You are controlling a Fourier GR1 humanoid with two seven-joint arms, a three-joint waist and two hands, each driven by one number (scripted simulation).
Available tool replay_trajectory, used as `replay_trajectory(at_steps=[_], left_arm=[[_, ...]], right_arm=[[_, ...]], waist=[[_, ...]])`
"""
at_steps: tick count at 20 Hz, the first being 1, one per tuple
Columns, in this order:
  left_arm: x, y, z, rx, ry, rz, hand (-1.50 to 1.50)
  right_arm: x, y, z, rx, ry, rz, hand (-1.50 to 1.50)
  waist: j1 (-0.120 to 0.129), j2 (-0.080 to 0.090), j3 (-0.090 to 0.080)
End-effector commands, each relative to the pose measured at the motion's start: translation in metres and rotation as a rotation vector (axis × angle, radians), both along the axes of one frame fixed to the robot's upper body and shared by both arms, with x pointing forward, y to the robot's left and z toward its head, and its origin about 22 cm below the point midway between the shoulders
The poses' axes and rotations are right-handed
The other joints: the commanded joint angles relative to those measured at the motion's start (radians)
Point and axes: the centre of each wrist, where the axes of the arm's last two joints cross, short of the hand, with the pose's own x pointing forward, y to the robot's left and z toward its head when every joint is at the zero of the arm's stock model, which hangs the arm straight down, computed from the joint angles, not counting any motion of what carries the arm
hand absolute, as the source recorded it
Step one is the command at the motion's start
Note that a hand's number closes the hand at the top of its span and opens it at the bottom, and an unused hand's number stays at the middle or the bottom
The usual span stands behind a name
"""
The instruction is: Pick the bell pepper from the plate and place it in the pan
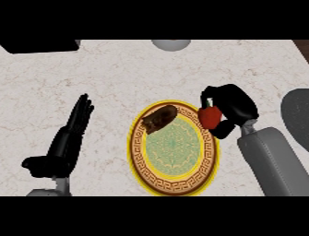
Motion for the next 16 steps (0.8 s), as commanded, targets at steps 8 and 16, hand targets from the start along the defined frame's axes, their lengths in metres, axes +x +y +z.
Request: replay_trajectory(at_steps=[8,16], left_arm=[[-0.008,-0.002,-0.009,-0.005,0.010,0.001,0.00],[0.005,-0.022,0.012,-0.014,-0.010,-0.044,0.00]], right_arm=[[-0.003,-0.009,0.068,0.252,-0.407,-1.024,1.50],[-0.040,-0.027,0.065,0.370,-0.502,-1.294,1.50]], waist=[[0.021,0.001,-0.002],[0.058,0.016,0.002]])
